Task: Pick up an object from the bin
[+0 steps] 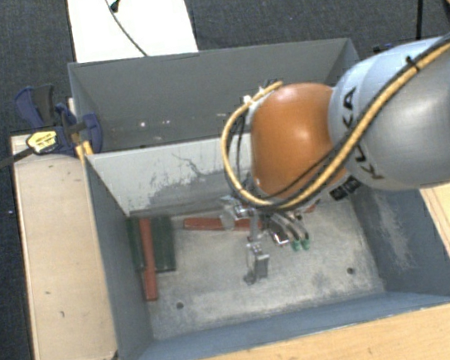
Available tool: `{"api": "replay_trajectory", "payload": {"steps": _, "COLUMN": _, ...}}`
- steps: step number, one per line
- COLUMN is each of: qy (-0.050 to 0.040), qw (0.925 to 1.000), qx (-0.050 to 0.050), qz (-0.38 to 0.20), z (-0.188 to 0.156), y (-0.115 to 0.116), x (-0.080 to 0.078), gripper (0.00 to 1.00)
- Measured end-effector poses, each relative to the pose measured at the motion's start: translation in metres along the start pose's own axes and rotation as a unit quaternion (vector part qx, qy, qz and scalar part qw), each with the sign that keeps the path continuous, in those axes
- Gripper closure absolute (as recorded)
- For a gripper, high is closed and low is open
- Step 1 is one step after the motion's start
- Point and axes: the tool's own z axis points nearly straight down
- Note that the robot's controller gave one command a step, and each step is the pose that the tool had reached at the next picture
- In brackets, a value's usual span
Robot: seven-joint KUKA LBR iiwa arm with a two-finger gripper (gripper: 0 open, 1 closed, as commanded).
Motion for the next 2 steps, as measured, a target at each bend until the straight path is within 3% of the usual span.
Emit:
{"api": "replay_trajectory", "payload": {"steps": 1, "qy": 0.0023, "qw": 0.9996, "qx": 0.002, "qz": 0.027, "z": 0.071, "y": -0.068, "x": -0.053, "gripper": 0.00}}
{"api": "replay_trajectory", "payload": {"steps": 2, "qy": 0.0035, "qw": 0.9994, "qx": -0.001, "qz": 0.035, "z": 0.096, "y": -0.016, "x": -0.057, "gripper": 0.00}}
